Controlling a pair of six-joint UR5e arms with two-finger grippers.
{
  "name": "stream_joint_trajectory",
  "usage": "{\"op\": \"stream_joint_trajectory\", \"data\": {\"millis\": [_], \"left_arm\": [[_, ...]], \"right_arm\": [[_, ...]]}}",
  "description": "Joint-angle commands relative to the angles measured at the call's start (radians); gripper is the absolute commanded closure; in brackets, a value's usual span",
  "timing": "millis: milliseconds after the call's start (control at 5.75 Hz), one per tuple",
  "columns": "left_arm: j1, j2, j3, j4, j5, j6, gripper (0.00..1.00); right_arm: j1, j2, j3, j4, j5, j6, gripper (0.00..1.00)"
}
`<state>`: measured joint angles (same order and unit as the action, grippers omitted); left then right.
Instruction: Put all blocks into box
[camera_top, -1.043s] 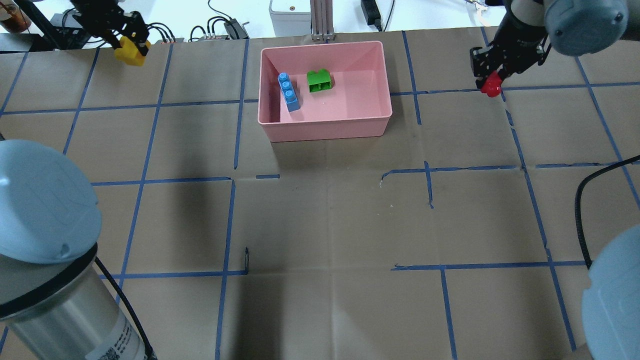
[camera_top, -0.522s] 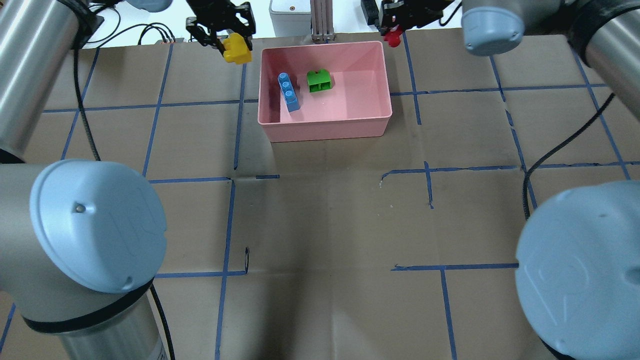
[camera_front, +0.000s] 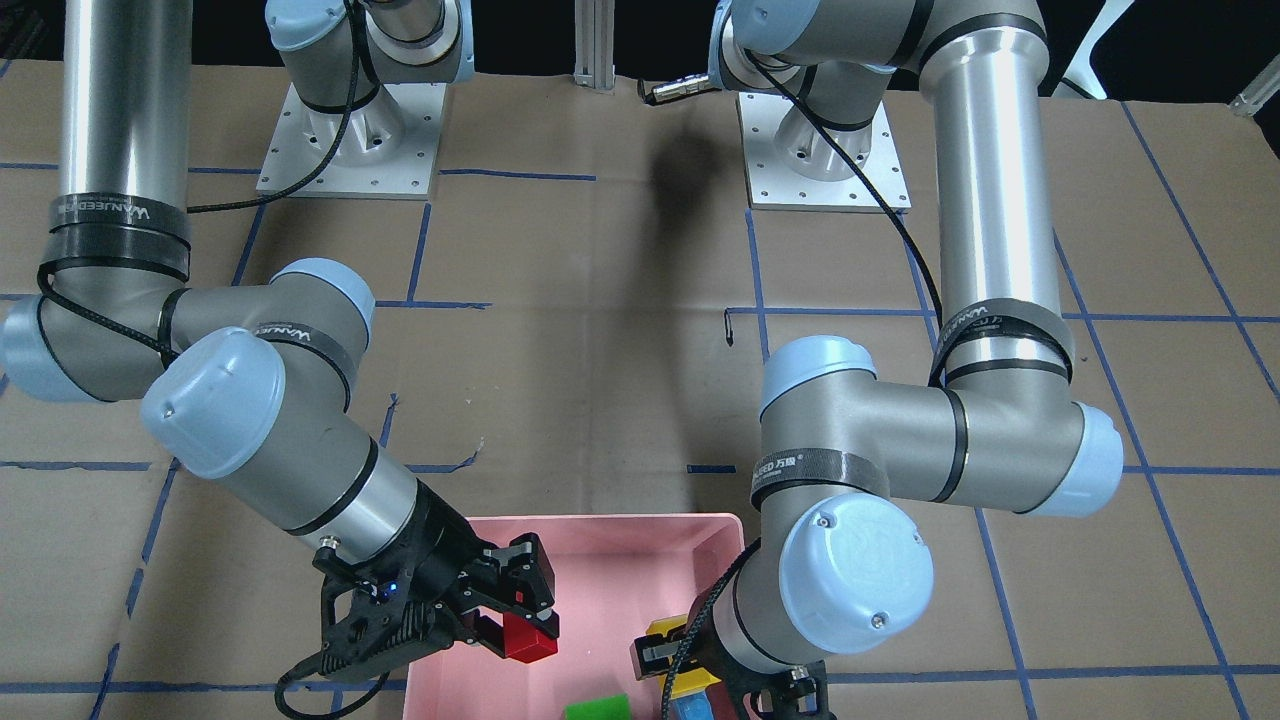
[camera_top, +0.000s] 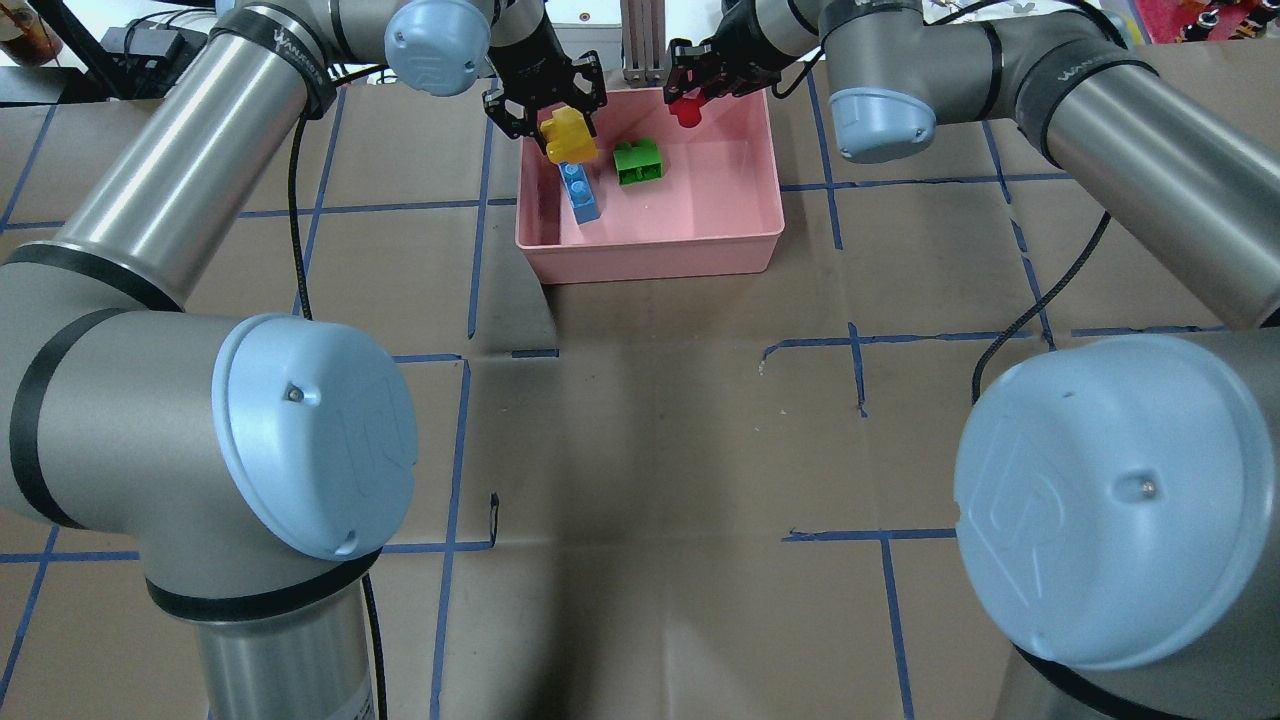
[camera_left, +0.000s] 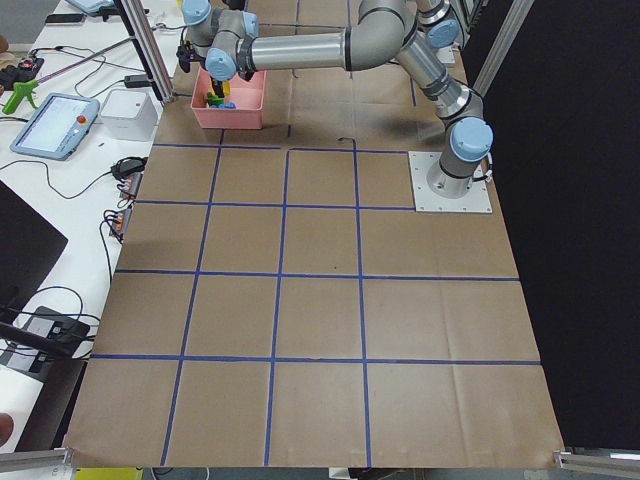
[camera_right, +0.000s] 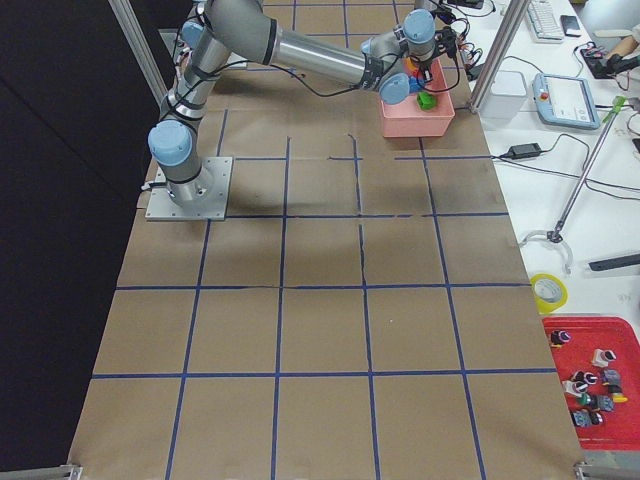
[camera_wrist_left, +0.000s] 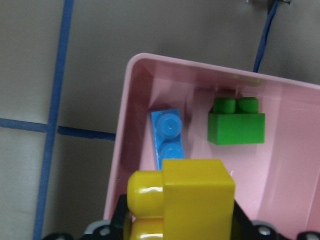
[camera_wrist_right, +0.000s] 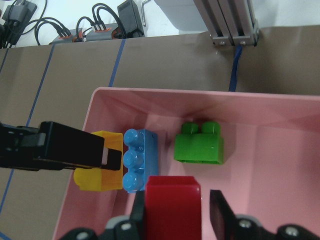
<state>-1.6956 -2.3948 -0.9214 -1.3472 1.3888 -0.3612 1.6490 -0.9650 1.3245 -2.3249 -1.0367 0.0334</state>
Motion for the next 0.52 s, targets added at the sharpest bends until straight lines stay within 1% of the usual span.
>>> {"op": "stream_joint_trajectory", "data": {"millis": [0,174,348], "left_arm": [[0.005,0.029,-0.01,-0.013,0.005,-0.018,0.01],[0.019,0.06,-0.013,-0.033,0.015,0.02,0.01],[0.077,0.115,-0.013,-0.114,0.022,0.095,0.01]], "right_arm": [[-0.027,-0.02,0.001,0.216,0.026,-0.012,0.0],[-0.05,-0.024,0.005,0.225,0.023,-0.033,0.0],[-0.07,-0.049,0.01,0.255,0.024,-0.068,0.0]]}}
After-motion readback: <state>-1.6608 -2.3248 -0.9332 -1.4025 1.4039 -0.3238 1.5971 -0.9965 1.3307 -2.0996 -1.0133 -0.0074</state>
